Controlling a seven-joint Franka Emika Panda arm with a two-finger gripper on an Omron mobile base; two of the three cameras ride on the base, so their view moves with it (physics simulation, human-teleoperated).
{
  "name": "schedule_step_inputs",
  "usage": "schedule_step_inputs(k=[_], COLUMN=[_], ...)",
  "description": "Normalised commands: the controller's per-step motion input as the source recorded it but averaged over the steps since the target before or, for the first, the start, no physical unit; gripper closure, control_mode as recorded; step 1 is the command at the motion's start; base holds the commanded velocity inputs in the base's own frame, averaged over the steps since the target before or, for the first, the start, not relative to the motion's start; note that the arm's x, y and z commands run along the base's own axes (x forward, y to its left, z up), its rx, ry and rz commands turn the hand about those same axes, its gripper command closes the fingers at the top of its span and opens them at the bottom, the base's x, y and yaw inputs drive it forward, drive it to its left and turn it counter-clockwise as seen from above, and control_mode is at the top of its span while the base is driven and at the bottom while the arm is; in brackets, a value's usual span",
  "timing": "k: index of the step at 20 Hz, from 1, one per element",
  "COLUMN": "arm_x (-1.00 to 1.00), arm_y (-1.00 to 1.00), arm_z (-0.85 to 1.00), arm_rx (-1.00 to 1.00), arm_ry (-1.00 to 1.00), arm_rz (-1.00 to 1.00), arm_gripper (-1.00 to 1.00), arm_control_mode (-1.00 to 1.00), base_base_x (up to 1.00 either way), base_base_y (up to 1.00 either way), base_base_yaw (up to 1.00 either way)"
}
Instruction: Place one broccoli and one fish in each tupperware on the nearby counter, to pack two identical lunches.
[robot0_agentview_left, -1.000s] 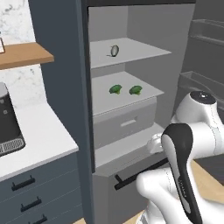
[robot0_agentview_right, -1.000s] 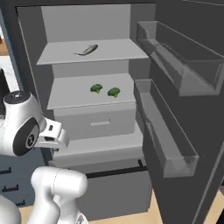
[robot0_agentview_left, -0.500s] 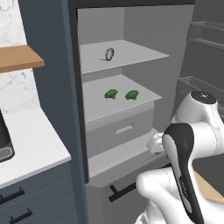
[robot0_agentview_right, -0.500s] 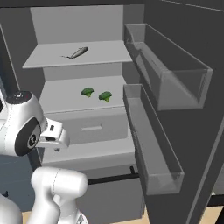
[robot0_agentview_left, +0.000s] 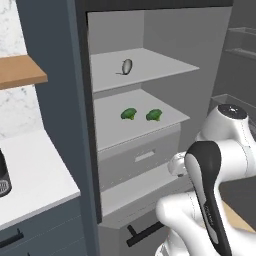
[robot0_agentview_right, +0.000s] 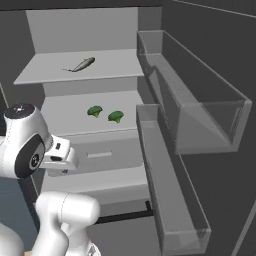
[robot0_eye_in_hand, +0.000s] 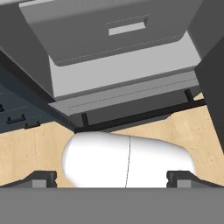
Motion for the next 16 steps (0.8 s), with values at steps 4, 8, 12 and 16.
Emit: schedule_step_inputs(k=[4,8,12,16], arm_x=[0.0,0.0,0.08,0.03], arm_y=[0.0,0.0,-0.01,-0.01], arm_z=[0.0,0.0,0.0,0.0], arm_rx=[0.0,0.0,0.0,-0.03], arm_ry=[0.0,0.0,0.0,-0.26], arm_rz=[0.0,0.0,0.0,0.0], arm_gripper=[-1.0,-1.0,-1.0,-1.0], arm_control_mode=[1.0,1.0,-1.0,-1.0], base_base_x=[0.34,0.05,0.01,0.0], base_base_y=[-0.22,-0.16,-0.08,0.0], base_base_yaw=[0.0,0.0,0.0,0.0])
